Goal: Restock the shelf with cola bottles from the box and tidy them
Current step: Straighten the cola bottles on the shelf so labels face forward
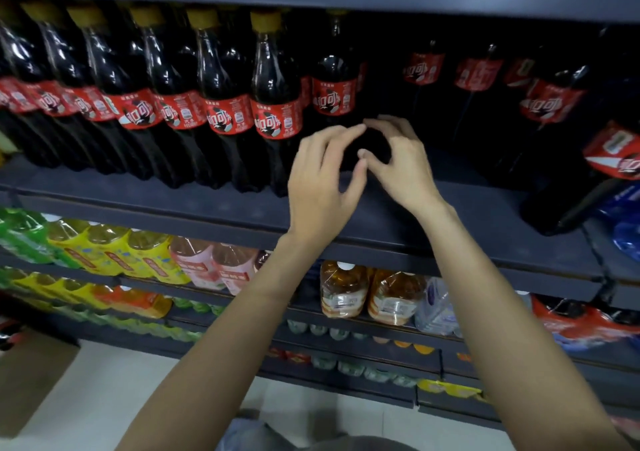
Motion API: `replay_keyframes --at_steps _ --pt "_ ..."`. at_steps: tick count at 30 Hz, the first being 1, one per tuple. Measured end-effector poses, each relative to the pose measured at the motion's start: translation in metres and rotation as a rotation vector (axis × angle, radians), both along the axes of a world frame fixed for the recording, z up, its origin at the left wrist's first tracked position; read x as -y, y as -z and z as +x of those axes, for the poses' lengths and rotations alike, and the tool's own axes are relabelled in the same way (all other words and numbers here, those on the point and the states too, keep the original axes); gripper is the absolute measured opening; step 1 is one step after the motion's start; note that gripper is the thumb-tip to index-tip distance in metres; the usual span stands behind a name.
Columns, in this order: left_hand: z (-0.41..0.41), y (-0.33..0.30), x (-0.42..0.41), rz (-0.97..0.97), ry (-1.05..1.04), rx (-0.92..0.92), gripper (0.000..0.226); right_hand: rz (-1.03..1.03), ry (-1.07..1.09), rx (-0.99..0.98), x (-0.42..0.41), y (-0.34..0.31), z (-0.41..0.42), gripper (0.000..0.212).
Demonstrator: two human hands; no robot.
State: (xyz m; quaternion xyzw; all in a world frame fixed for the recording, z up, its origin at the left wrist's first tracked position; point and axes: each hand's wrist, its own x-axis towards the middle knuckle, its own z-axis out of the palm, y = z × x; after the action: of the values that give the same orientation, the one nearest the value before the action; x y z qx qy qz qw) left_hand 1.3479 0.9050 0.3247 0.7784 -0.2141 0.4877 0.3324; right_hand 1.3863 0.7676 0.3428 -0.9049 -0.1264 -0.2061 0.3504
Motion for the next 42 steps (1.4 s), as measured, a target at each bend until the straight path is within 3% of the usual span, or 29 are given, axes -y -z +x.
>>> replay_keyframes --at_steps 3,7,17,22,27,32,37,42 --pt "0.01 -0.014 0.018 -0.019 0.137 -0.271 0.03 0.082 0.128 0.124 0.033 0.0 -0.001 0.031" --pt "0.046 -0.022 0.049 -0.066 0.231 -0.486 0.039 0.197 0.316 0.199 0.063 0.006 0.011 0.043" --pt "0.137 -0.002 0.107 -0.294 0.211 -0.656 0.083 0.072 0.611 0.158 0.08 0.011 0.076 0.084" --pt "0.164 0.0 0.113 -0.261 0.304 -0.644 0.093 0.05 0.671 0.177 0.082 0.012 0.097 0.099" --pt "0.167 -0.001 0.114 -0.138 0.114 -0.602 0.089 0.032 0.691 0.223 0.084 0.01 0.106 0.101" --pt "0.169 0.003 0.109 -0.143 -0.059 -0.563 0.085 0.13 0.618 0.257 0.089 0.008 0.107 0.102" --pt "0.173 0.01 0.118 -0.124 -0.221 -0.524 0.078 0.417 0.246 0.223 0.09 0.008 0.106 0.11" --pt "0.172 0.018 0.123 -0.121 -0.234 -0.368 0.072 0.415 0.037 0.187 0.082 0.009 0.118 0.11"
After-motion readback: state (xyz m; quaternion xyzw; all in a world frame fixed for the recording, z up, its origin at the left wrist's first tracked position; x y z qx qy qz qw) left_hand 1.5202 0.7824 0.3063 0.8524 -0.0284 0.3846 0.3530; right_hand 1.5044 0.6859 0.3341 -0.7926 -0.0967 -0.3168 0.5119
